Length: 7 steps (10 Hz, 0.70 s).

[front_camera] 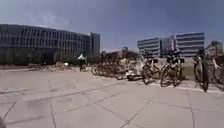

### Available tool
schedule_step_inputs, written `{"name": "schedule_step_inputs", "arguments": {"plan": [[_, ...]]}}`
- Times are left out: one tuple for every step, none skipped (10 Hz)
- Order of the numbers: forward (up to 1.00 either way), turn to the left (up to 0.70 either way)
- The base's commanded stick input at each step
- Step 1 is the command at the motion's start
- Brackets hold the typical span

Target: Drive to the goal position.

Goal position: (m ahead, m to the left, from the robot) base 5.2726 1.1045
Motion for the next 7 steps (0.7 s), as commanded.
{"name": "schedule_step_inputs", "arguments": {"plan": [[0.7,0.09],[0.7,0.09],[0.7,0.05],[0.7,0.05],[0.7,0.04],[0.7,0.04],[0.7,0.04]]}}
